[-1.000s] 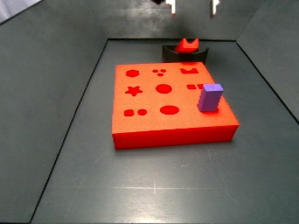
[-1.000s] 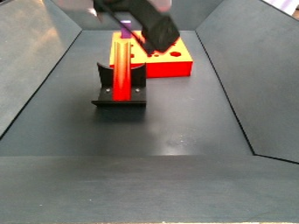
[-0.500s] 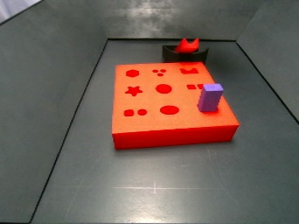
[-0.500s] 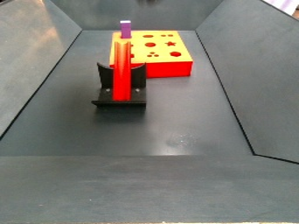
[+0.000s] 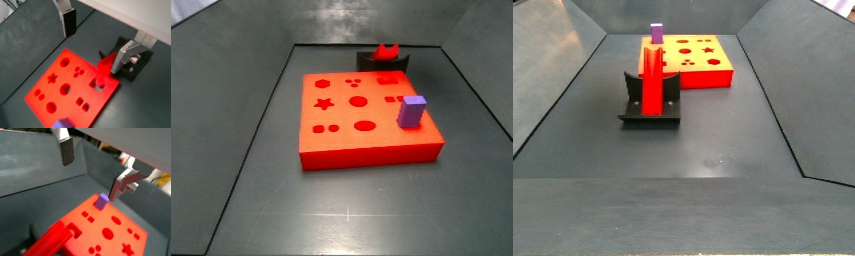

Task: Pick up the arch object. Move up. Place the arch object on the fixture. Regrasp the arch object. Move to above the board. Insert the arch object.
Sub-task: Regrasp the arch object.

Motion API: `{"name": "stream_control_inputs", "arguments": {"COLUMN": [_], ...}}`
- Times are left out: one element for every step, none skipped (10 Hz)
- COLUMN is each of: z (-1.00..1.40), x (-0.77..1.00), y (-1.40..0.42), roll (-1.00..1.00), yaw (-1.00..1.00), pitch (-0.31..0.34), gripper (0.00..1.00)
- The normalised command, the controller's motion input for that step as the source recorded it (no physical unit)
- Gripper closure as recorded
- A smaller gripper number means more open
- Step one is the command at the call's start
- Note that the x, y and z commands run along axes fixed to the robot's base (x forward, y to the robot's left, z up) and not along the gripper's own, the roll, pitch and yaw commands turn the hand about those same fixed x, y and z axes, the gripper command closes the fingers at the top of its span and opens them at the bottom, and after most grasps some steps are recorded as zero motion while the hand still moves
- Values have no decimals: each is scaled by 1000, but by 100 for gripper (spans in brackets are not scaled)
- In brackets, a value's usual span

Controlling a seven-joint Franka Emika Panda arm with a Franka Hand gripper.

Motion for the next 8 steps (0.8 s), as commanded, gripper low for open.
{"name": "stream_control_inputs", "arguments": {"z": [7, 9, 9, 14, 12, 11, 14, 12], "x": [-20, -21, -17, -8, -4, -2, 2, 4], "y": [-23, -23, -21, -19, -23, -19, -14, -18], "roll": [1000, 1000, 1000, 1000, 1000, 1000, 1000, 1000], "yaw": [26, 26, 27, 28, 29, 30, 32, 34], "pitch": [38, 36, 32, 29, 26, 25, 28, 34], "gripper": [0, 0, 0, 0, 0, 0, 0, 0]}}
